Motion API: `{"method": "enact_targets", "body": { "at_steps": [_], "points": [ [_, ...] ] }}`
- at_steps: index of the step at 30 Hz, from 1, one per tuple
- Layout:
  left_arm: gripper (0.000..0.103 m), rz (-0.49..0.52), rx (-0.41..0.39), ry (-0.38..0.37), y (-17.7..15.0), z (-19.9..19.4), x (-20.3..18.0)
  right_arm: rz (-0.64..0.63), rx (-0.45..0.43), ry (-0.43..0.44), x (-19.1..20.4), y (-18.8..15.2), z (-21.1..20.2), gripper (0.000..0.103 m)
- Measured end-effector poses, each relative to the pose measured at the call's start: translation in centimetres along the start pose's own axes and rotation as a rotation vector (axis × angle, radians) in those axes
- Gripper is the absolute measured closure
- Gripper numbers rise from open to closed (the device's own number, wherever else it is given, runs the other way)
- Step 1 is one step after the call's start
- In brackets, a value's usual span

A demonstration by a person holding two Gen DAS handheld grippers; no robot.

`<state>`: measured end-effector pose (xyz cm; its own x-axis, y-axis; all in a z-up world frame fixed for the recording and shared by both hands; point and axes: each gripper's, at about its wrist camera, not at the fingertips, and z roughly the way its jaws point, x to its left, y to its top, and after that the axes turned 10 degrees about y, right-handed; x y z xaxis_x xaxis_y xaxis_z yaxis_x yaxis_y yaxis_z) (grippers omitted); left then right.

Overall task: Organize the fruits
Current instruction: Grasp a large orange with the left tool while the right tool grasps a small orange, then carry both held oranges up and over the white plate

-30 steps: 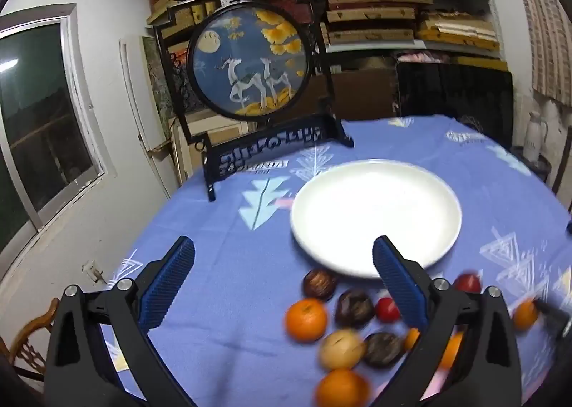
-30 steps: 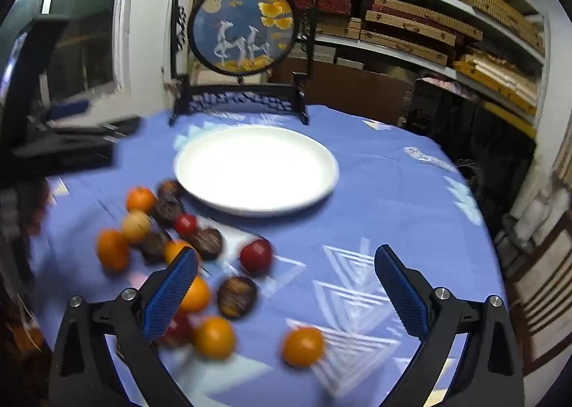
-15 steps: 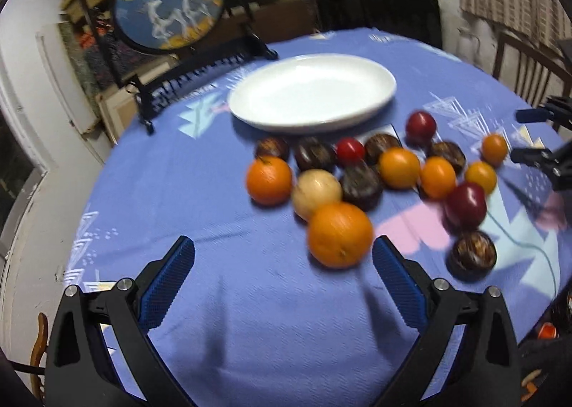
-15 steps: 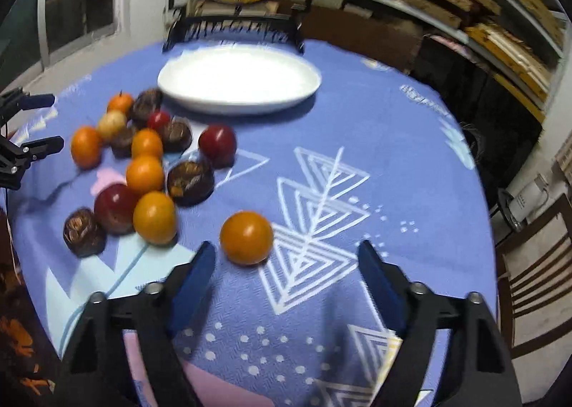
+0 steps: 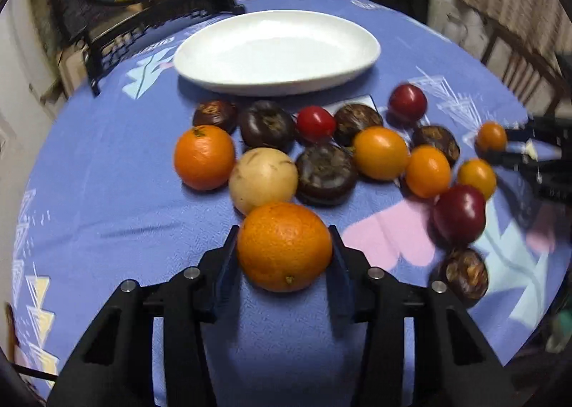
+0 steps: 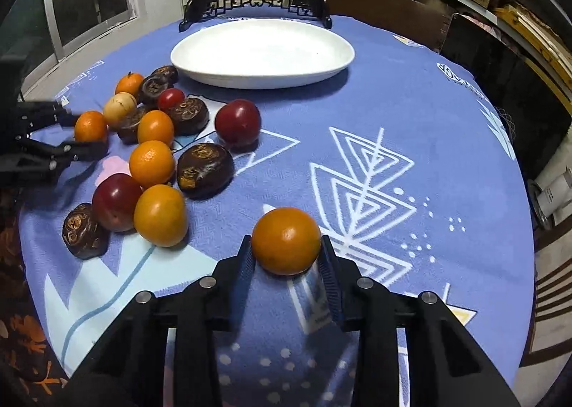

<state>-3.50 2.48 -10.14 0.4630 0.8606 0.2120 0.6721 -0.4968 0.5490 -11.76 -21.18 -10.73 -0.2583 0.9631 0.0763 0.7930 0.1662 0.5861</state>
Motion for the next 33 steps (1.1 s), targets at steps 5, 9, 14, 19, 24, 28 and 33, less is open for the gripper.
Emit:
{"method": "enact_targets", "body": {
  "at_steps": [5,9,14,19,24,28,33],
  "points": [
    [0.058,-0.009,-0.020,0.006,0.0,-0.9,0.2,0.017,-0.033,0.010,-0.6,0.2,-1.2,0.067],
    [0.058,-0.010,-0.086,0.016,1.2,-3.2,0.4,0.012,-0.064,0.026,-0.7,1.5,-1.9,0.067],
    [0.058,-0.036,-0.178,0.069,5.2,-5.0,0.9,-0.020,-0.161,0.020,-0.3,4.9,-3.4,0.067],
    [0.057,-0.104,-0.262,0.130,10.8,-5.2,1.1,-0.027,-0.280,0.050,-0.3,9.8,-4.5,0.066],
    [0.057,-0.152,-0.237,0.156,14.8,-2.4,1.2,0.017,-0.306,0.083,-1.3,14.3,-2.6,0.066],
    [0.057,-0.167,-0.207,0.183,16.2,0.2,1.4,0.060,-0.298,0.119,-2.1,16.3,-0.2,0.066],
    [0.057,-0.179,-0.179,0.194,16.9,2.7,1.6,0.088,-0.277,0.148,-2.3,17.8,2.9,0.066]
  ]
}}
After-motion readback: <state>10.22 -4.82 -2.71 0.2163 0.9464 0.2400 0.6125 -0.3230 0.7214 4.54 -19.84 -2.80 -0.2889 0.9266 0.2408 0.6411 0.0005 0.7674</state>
